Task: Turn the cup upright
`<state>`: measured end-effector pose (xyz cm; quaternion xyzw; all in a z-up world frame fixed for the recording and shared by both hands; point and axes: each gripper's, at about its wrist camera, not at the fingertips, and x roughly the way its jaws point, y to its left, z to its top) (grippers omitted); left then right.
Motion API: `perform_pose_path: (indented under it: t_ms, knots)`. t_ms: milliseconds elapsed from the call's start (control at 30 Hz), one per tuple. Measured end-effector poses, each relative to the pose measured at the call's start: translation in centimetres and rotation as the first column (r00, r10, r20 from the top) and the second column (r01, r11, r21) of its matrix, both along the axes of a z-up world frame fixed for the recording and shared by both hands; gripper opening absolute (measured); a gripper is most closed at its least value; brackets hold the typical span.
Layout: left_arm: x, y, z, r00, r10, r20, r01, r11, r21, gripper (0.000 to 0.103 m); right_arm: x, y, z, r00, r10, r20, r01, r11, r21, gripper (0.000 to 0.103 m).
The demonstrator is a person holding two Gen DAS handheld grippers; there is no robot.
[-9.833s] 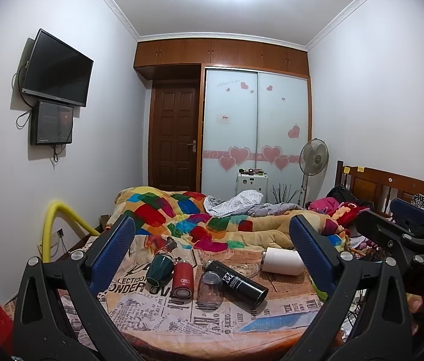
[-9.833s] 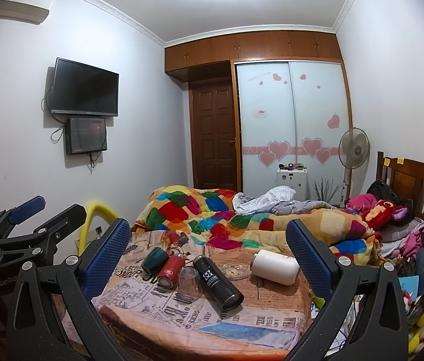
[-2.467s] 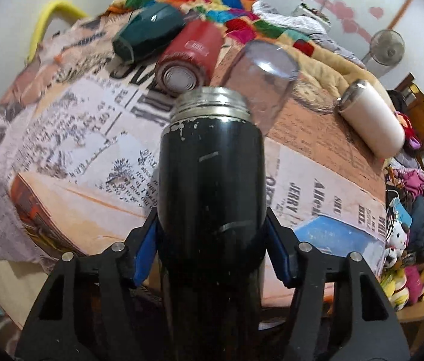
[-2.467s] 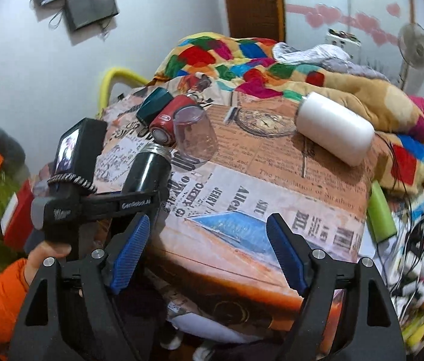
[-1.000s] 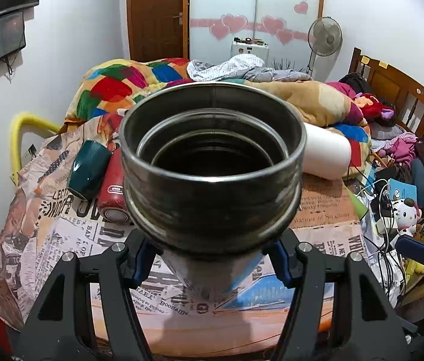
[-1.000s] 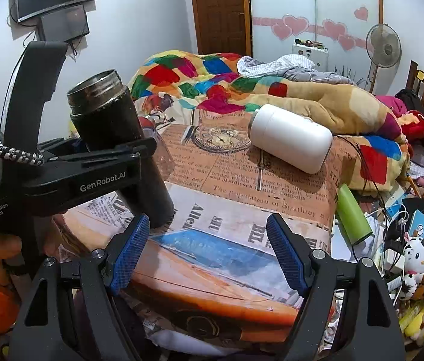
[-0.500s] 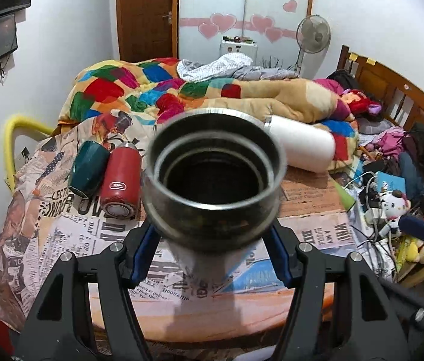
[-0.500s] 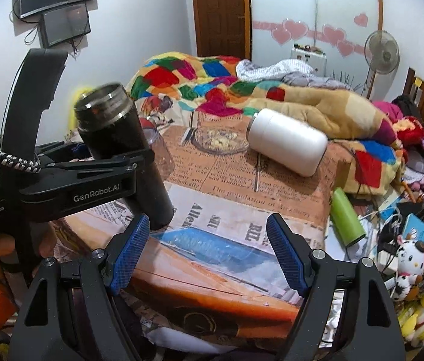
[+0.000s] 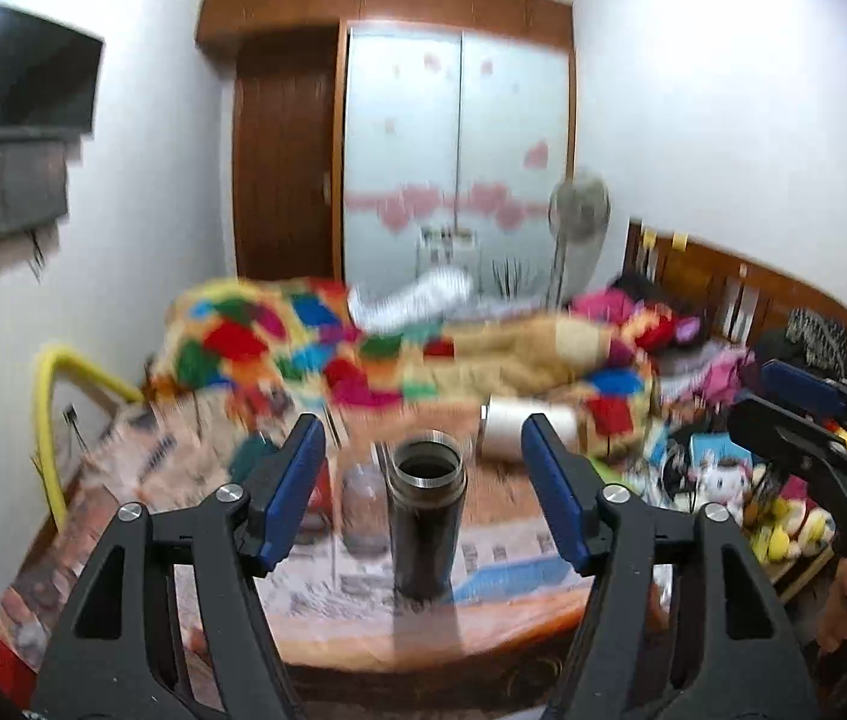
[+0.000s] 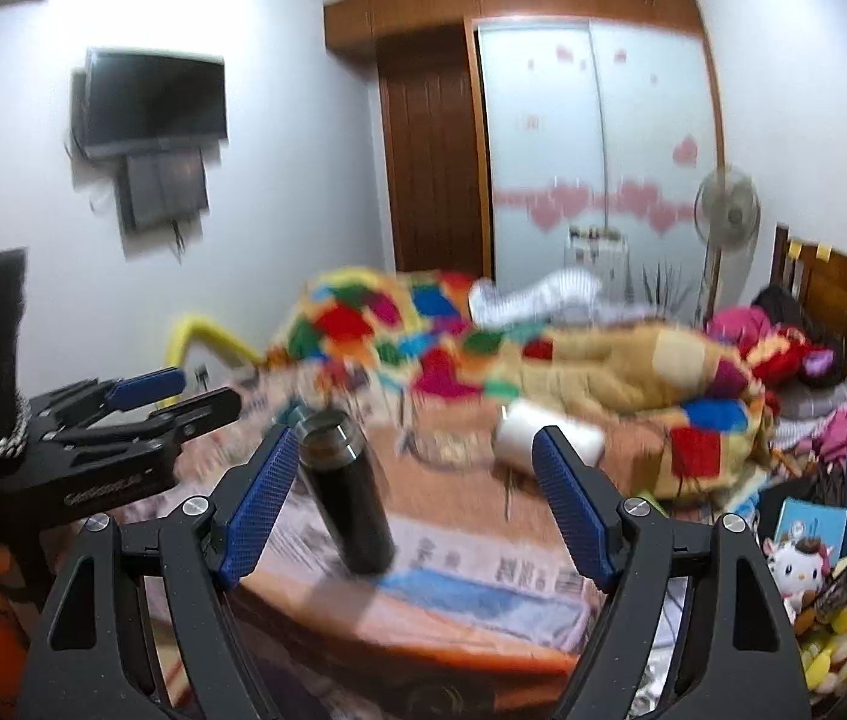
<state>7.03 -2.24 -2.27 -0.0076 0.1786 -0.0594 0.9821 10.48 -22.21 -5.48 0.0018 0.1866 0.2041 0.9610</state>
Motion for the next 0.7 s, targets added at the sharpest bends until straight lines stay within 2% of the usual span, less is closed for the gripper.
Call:
perform_pose_path:
  t_ms: [67,200,333,433,500,567,633,700]
  knots:
    - [-2.9,0.3,1.7,0.997,0.007,0.074,-0.007,1.000,-0.010,0.072,-2.5,0.1,2.0,0.997,-0.002,0.077,-0.002,0.999,0.048,0.078]
    - [-6.8,0.6,3.5,0.987,0.028,0.159,-0.024,0.999,-0.030,0.076,-5.5,0.5,3.7,0.987,-0.010,0.158,-0.003,0.996,0.084,0.078]
    - [-10.0,0.8,4.3,0.971,0.067,0.228,-0.059,0.997,-0.041,0.089,-6.9,1.0,4.1,0.978,-0.031,0.206,0.012,0.996,0.094,0.080]
    - [-11.5,0.9,4.3,0.964,0.088,0.252,-0.081,0.996,-0.037,0.096,-7.5,1.3,4.1,0.974,-0.045,0.223,0.026,0.996,0.091,0.081]
    - [-12.0,1.0,4.2,0.961,0.102,0.257,-0.096,0.995,-0.036,0.098,-8.1,1.7,4.0,0.970,-0.055,0.236,0.036,0.996,0.083,0.091]
    - [-12.2,1.0,4.1,0.959,0.117,0.257,-0.112,0.993,-0.035,0.102,-8.5,1.9,3.9,0.965,-0.070,0.252,0.052,0.996,0.077,0.093]
    - [-12.5,0.9,3.8,0.958,0.125,0.256,-0.119,0.992,-0.039,0.103,-8.7,1.8,4.0,0.965,-0.074,0.253,0.058,0.996,0.073,0.094]
    - [-12.4,0.9,3.6,0.959,0.127,0.253,-0.122,0.992,-0.037,0.103,-8.8,1.8,4.0,0.964,-0.083,0.253,0.067,0.995,0.073,0.101]
